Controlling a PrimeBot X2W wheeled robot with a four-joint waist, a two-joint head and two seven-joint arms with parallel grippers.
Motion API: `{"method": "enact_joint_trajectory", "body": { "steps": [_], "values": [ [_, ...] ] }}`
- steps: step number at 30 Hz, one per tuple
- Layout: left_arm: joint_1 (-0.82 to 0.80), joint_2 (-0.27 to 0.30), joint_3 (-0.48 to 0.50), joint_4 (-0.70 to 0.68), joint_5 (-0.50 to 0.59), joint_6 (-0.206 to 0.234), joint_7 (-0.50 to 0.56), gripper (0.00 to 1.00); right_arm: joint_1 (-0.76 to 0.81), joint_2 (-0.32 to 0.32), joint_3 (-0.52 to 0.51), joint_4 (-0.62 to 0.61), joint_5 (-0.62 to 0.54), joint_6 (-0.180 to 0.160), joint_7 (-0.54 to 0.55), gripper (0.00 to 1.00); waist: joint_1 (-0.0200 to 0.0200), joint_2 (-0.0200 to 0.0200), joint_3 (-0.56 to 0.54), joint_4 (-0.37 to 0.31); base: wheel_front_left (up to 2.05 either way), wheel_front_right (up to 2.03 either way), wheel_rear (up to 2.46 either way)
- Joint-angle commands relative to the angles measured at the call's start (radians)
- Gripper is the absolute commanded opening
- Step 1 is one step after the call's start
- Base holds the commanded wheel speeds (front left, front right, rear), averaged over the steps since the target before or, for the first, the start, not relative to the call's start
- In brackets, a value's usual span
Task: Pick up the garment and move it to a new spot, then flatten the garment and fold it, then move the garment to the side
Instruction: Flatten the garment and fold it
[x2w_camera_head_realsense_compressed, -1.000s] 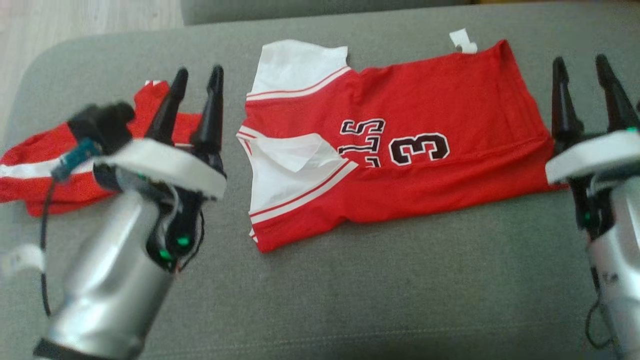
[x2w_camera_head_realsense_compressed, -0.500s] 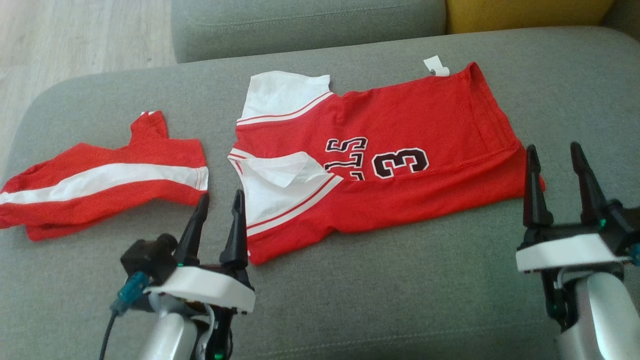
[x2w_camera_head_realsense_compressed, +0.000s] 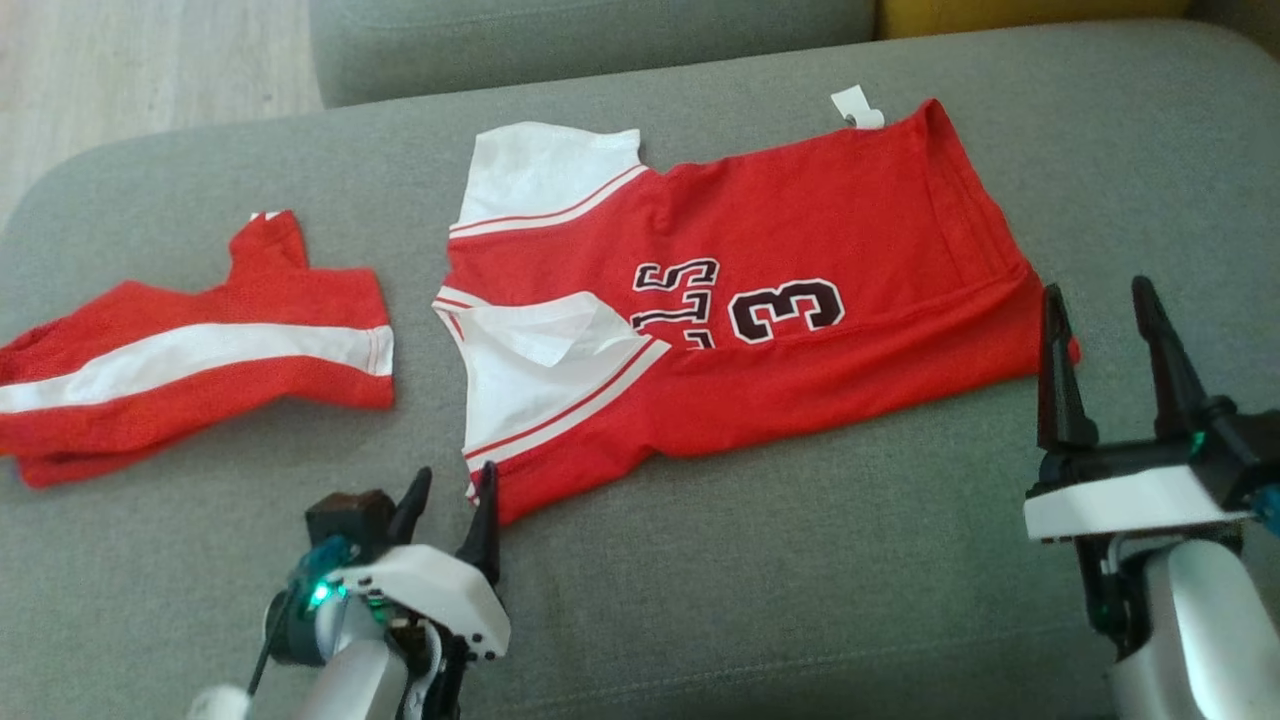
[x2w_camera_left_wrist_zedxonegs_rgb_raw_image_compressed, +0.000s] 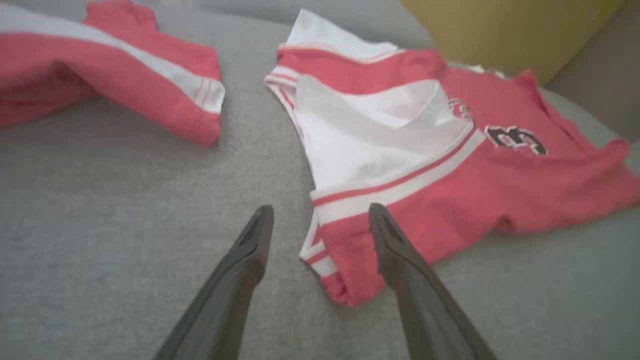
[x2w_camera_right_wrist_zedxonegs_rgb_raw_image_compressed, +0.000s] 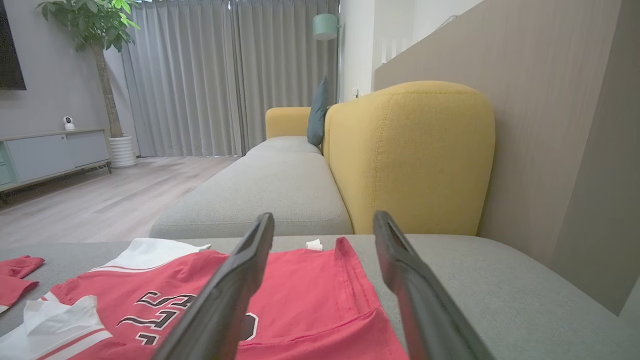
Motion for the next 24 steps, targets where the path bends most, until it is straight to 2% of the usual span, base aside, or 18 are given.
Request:
{"method": "enact_joint_trajectory", "body": {
  "steps": [1,11,14,15,16,20,24],
  "values": [
    [-0.063,0.001,0.015,0.006,-0.015,0.001,0.020,1.00,-0.049,-0.021,0.027,-0.039,-0.010,0.007,-0.011,1.00,0.0001,0.0000,0.011,-0.007,0.00,0.00,0.00],
    [-0.147,0.000,-0.041,0.168,-0.026,0.009,0.094,1.00,-0.076,-0.034,0.027,-0.047,-0.014,0.007,-0.003,1.00,0.0001,0.0000,0.049,-0.026,0.00,0.00,0.00],
    [-0.169,0.000,-0.063,0.199,-0.031,-0.005,0.112,0.99,-0.082,-0.039,0.019,-0.045,-0.020,0.007,0.008,1.00,0.0001,0.0000,0.059,-0.024,0.00,0.00,0.00],
    [-0.175,0.000,-0.072,0.207,-0.034,-0.011,0.120,0.41,-0.086,-0.041,0.014,-0.042,-0.023,0.007,0.014,1.00,0.0001,0.0000,0.062,-0.022,0.00,0.00,0.00],
    [-0.180,0.000,-0.081,0.213,-0.039,-0.017,0.128,0.00,-0.090,-0.041,0.009,-0.038,-0.027,0.007,0.020,1.00,0.0001,0.0000,0.064,-0.019,0.00,0.00,0.00],
    [-0.200,0.000,-0.101,0.219,-0.051,-0.026,0.124,0.00,-0.115,-0.034,-0.024,0.002,-0.042,0.007,0.065,1.00,0.0001,0.0000,0.070,-0.002,0.00,0.00,0.00],
    [-0.222,0.000,-0.102,0.189,-0.050,-0.020,0.061,0.00,-0.151,-0.010,-0.074,0.077,-0.033,0.007,0.138,1.00,0.0001,0.0000,0.076,0.022,0.00,0.00,0.00]
  ]
}}
